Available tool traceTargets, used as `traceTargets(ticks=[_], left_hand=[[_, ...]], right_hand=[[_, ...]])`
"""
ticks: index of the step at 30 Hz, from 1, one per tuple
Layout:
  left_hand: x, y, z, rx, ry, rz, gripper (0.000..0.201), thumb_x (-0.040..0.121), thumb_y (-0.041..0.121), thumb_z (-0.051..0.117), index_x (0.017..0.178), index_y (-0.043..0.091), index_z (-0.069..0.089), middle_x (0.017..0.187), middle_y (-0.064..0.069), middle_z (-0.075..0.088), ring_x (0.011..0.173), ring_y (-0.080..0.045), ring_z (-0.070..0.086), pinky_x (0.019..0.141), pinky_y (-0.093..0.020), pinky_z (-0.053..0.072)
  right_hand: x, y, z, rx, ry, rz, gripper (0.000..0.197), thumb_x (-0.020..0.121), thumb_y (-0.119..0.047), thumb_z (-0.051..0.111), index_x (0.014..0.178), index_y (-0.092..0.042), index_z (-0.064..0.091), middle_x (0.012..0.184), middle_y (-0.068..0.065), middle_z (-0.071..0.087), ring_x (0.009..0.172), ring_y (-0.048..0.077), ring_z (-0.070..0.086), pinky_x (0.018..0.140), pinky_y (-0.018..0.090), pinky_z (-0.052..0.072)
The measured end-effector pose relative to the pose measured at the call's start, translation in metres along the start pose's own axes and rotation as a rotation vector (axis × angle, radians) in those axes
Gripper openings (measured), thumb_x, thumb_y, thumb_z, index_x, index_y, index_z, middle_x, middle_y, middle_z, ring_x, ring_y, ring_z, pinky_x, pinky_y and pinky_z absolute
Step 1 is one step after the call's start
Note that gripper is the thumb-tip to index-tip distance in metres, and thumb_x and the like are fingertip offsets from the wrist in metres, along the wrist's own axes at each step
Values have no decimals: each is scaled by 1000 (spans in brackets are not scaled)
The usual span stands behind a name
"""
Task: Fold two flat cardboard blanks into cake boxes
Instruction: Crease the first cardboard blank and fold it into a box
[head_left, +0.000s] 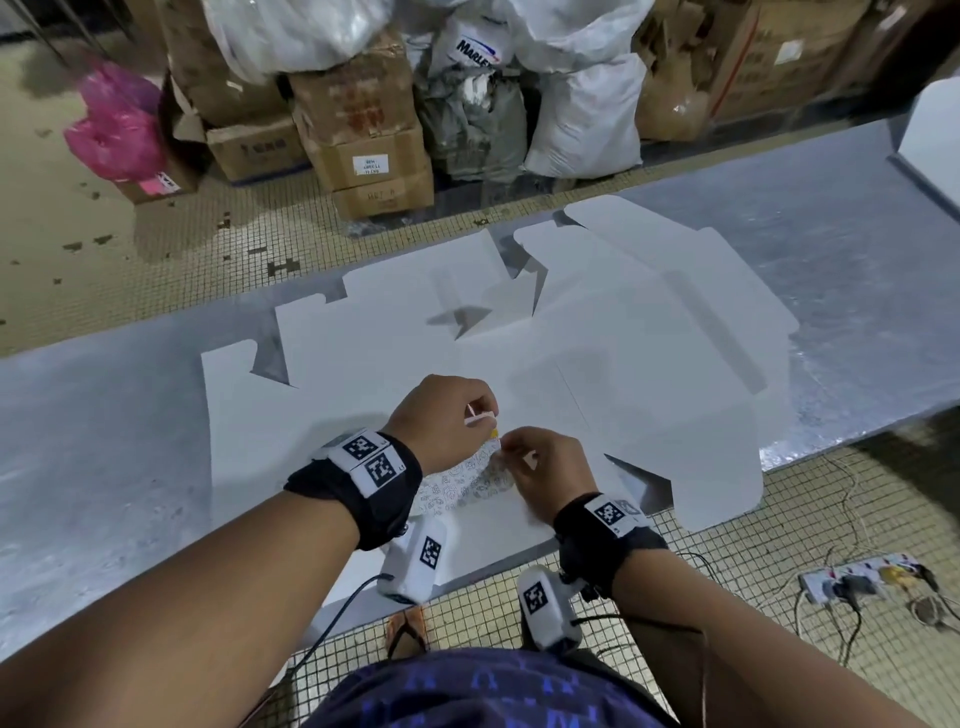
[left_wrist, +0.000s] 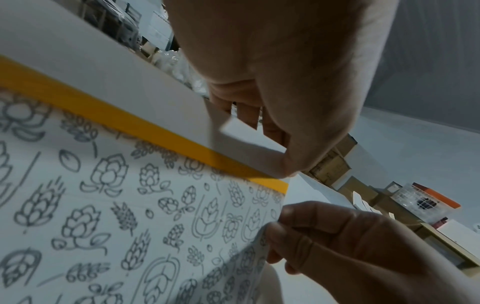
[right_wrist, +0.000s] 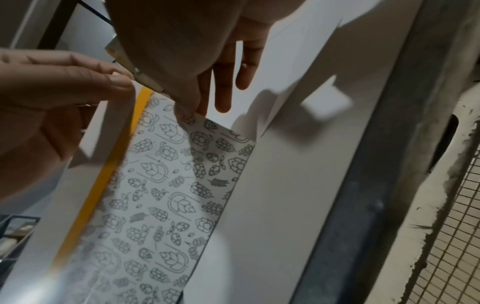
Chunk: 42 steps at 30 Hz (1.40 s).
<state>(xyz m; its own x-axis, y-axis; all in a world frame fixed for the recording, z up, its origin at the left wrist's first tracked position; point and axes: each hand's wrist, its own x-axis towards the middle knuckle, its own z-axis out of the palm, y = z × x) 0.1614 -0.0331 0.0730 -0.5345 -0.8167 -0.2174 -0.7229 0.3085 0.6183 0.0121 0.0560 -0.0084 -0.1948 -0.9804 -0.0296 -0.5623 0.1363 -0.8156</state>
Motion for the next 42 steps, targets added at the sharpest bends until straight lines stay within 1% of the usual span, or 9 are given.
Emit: traceTargets(ticks=[5,9,16,18,21,27,32,37,42], left_hand=[[-1,-3,5,16,-22,4,9,86,29,73,95,29,72,93,13,65,87,-10,60,78,-24,49],[-2,-2,10,22,14,27,6,90,23,67,88,27,70,92,11,63,91,-9,58,83,-27,48],[-5,-4,10,-45,2,-23,3,91,25,68,92,26,71,95,9,71,93,-3,63,75,-19,49],[-5,-3,7,-34,-1,-18,5,88,25,71,92,25,74,87,12,69,82,0,62,70,-15,46],[-4,-2,6,-18,9,9,3,87,24,72,89,25,75,81,12,69,81,-5,64,75,-25,53],[-6,-1,10,-28,29,-2,5,86,21,71,86,23,76,79,12,71,77,-5,65,74,-28,56],[-8,1,9,-59,20,-9,7,84,22,70,83,25,77,77,12,72,80,-4,66,76,-28,56],[-7,2,9,-71,31,-35,9,87,25,69,81,23,76,79,11,72,83,-6,66,79,-31,56],[-2,6,11,-40,13,-65,11,85,23,70,74,23,73,75,11,71,79,-7,67,79,-34,57]], right_hand=[[-1,-4,-4,-4,-7,-26,4,87,-16,73,90,-15,77,76,-14,66,74,4,63,75,17,50],[-5,-2,-9,-64,-101,-14,16,87,-33,75,93,-19,75,82,-13,66,78,2,60,74,14,46],[-4,-1,-4,-115,-138,21,7,88,-24,73,90,-18,77,84,-3,74,78,11,63,76,29,51],[-4,-1,-3,-114,-110,14,8,87,-24,74,89,-17,77,82,0,73,77,15,63,74,29,49],[-7,4,-5,-114,-114,30,8,86,-28,75,90,-21,78,83,1,68,79,17,60,75,29,45],[-10,10,-2,-170,-159,-19,9,84,-26,76,86,-17,78,67,-25,44,76,7,49,74,24,37],[-12,15,2,-215,-146,-12,8,86,-29,75,87,-21,75,76,-10,54,76,19,58,73,28,40],[-13,16,-4,-201,-190,-76,2,84,-18,75,85,-17,74,67,-24,45,74,10,49,75,31,43],[-11,18,0,-246,-194,-34,5,86,-19,71,89,-22,74,80,-8,56,76,19,58,74,29,44]])
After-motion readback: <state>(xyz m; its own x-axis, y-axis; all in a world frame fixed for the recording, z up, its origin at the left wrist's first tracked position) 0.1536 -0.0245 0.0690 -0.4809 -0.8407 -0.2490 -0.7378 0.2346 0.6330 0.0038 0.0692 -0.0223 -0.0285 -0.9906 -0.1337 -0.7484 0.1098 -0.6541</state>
